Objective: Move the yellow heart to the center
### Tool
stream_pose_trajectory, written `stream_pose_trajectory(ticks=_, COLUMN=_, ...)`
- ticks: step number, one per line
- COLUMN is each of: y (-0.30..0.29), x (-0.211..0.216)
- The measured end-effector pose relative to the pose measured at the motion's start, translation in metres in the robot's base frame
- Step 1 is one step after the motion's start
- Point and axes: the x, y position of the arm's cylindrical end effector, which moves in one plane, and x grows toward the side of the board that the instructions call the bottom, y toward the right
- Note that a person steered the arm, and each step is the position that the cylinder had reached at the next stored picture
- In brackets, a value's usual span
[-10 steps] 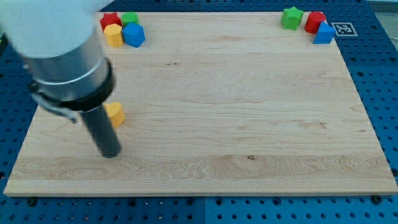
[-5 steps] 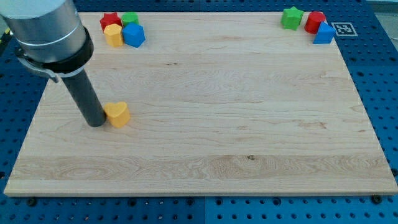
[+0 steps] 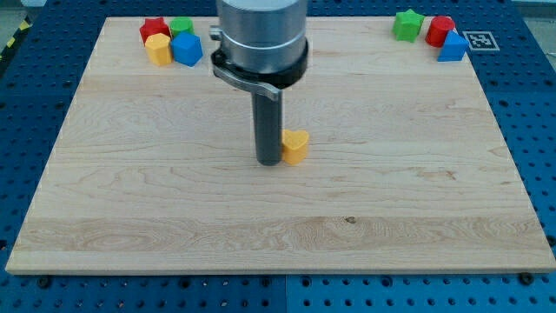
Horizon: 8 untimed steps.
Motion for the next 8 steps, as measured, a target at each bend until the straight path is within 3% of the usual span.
stream_pose_trajectory(ticks=2, y=0.021, x=0.015)
stream_pose_trajectory(ticks=3, y=0.025, x=-0.015)
stream_pose_trajectory(ticks=6, y=0.041, x=-0.017)
stream_pose_trajectory(ticks=7, y=0.041, x=-0.049)
stream_pose_trajectory(ticks=8, y=0.014, x=-0.061)
